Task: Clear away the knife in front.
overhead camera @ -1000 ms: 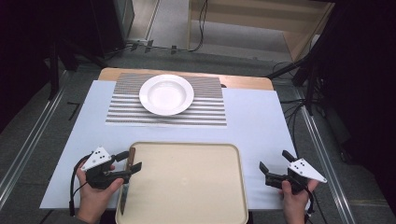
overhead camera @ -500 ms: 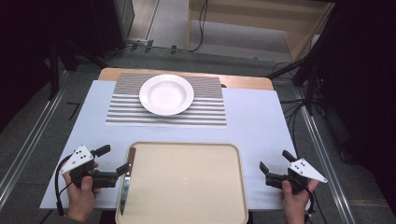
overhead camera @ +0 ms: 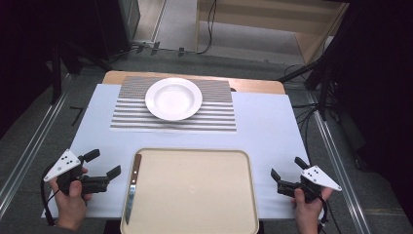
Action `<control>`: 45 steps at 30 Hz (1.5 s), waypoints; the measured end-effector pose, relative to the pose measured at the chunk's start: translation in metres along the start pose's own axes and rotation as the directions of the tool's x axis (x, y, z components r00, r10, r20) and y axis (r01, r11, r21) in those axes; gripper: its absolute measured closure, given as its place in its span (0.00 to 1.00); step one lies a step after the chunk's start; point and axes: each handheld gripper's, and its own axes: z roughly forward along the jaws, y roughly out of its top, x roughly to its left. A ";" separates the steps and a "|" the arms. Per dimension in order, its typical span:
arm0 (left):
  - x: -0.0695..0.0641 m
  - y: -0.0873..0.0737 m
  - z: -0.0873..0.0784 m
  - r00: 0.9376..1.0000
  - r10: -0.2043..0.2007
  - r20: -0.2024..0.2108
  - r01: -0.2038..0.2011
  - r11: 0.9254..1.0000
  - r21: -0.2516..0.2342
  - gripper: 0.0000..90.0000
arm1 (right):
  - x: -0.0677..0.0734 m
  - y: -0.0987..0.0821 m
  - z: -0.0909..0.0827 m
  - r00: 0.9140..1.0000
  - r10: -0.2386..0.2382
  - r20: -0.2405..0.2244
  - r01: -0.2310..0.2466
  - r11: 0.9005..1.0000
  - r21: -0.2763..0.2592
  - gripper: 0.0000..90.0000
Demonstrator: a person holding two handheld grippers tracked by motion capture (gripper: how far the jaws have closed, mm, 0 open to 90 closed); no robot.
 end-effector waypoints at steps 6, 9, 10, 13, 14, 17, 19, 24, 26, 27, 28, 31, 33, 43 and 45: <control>0.013 -0.002 -0.010 0.999 -0.016 -0.030 0.016 1.000 -0.013 0.00 | 0.000 0.000 0.000 1.000 0.002 0.002 -0.002 1.000 0.000 0.00; 0.019 -0.003 -0.014 0.999 -0.017 -0.044 0.016 1.000 -0.019 0.00 | 0.000 0.000 0.000 1.000 0.002 0.002 -0.002 1.000 0.000 0.00; 0.020 -0.003 -0.015 0.999 -0.020 -0.050 0.019 1.000 -0.020 0.00 | 0.000 0.000 0.000 1.000 0.003 0.003 -0.003 1.000 0.000 0.00; 0.025 -0.005 -0.018 0.998 -0.026 -0.061 0.024 0.999 -0.028 0.00 | -0.001 0.000 0.000 1.000 0.006 0.003 -0.006 1.000 -0.003 0.00; 0.027 -0.005 -0.019 0.998 -0.024 -0.066 0.022 0.999 -0.028 0.00 | -0.001 0.000 0.000 1.000 0.006 0.003 -0.006 1.000 -0.003 0.00; 0.031 -0.006 -0.023 0.996 -0.030 -0.080 0.028 0.999 -0.030 0.00 | -0.001 0.000 0.000 1.000 0.007 0.002 -0.007 1.000 -0.004 0.00; 0.035 -0.007 -0.025 0.996 -0.032 -0.086 0.029 0.999 -0.031 0.00 | -0.001 0.000 0.000 1.000 0.010 0.002 -0.010 1.000 -0.004 0.00; 0.042 -0.009 -0.029 0.993 -0.036 -0.108 0.033 0.999 -0.030 0.00 | -0.001 0.000 0.000 1.000 0.014 0.005 -0.014 1.000 -0.005 0.00; 0.044 -0.010 -0.031 0.992 -0.042 -0.116 0.039 0.999 -0.032 0.00 | -0.001 0.000 -0.001 1.000 0.013 0.003 -0.013 1.000 -0.005 0.00; 0.045 -0.011 -0.032 0.992 -0.041 -0.117 0.037 0.999 -0.031 0.00 | -0.002 0.000 -0.001 1.000 0.013 0.003 -0.013 1.000 -0.005 0.00; 0.047 -0.011 -0.033 0.992 -0.043 -0.120 0.039 0.999 -0.033 0.00 | -0.002 0.000 -0.001 1.000 0.013 0.003 -0.013 1.000 -0.005 0.00; 0.050 -0.012 -0.035 0.990 -0.053 -0.128 0.048 0.998 -0.036 0.00 | -0.002 0.000 -0.001 1.000 0.014 0.003 -0.014 1.000 -0.007 0.00; 0.053 -0.013 -0.036 0.990 -0.057 -0.129 0.053 0.998 -0.037 0.00 | -0.002 0.000 -0.001 1.000 0.014 0.002 -0.014 1.000 -0.008 0.00; 0.057 -0.019 -0.035 0.988 -0.083 -0.128 0.079 0.996 -0.036 0.00 | -0.002 0.000 -0.001 1.000 0.019 0.004 -0.019 1.000 -0.007 0.00; 0.057 -0.020 -0.035 0.989 -0.083 -0.123 0.079 0.996 -0.034 0.00 | -0.002 0.000 0.000 1.000 0.018 0.004 -0.018 1.000 -0.008 0.00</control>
